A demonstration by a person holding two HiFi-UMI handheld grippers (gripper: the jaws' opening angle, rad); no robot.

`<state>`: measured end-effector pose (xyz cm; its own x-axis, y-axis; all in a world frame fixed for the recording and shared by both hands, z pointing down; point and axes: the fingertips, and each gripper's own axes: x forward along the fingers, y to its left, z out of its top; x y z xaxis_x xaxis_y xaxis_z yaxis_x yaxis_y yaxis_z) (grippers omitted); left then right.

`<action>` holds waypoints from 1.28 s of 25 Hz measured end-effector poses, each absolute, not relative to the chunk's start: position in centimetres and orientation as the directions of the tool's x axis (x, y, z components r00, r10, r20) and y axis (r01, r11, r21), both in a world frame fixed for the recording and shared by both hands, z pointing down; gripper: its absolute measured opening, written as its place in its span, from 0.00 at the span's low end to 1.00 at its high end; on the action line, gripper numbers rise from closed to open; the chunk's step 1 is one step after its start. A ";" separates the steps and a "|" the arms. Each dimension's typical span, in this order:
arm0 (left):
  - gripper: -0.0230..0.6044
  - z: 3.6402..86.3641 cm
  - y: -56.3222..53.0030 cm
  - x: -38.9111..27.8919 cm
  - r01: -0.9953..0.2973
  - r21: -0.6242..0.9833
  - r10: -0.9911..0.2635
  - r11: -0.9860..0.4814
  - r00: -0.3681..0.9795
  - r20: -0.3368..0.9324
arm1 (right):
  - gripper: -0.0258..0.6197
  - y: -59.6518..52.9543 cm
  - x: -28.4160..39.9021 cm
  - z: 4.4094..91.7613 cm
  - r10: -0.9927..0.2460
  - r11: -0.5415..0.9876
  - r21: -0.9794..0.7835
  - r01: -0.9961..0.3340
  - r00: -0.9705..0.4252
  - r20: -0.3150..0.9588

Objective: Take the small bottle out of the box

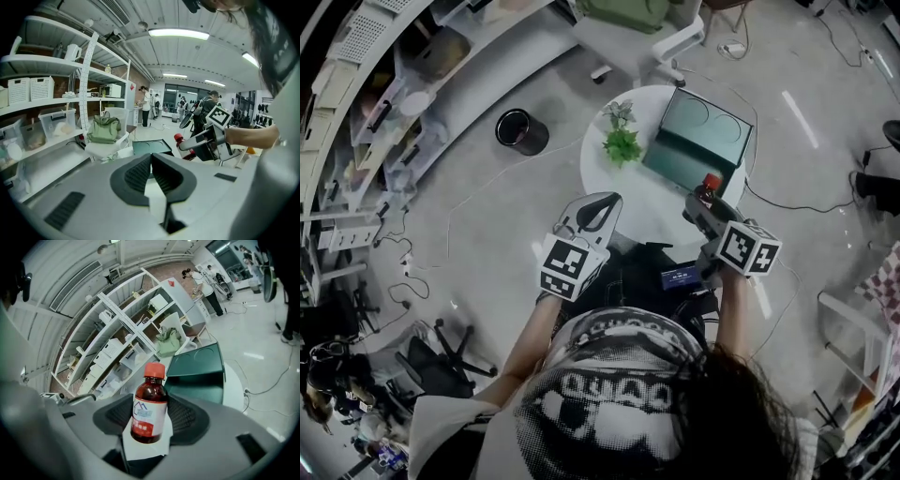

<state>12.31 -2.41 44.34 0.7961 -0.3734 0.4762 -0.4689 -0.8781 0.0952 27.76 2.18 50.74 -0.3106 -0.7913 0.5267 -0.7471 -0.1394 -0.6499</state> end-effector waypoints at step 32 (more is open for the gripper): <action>0.06 43.5 5.1 -2.1 -0.460 0.118 -0.377 -0.880 0.828 0.415 | 0.40 9.7 11.4 46.4 -0.836 -0.040 -0.630 -0.775 -0.319 0.446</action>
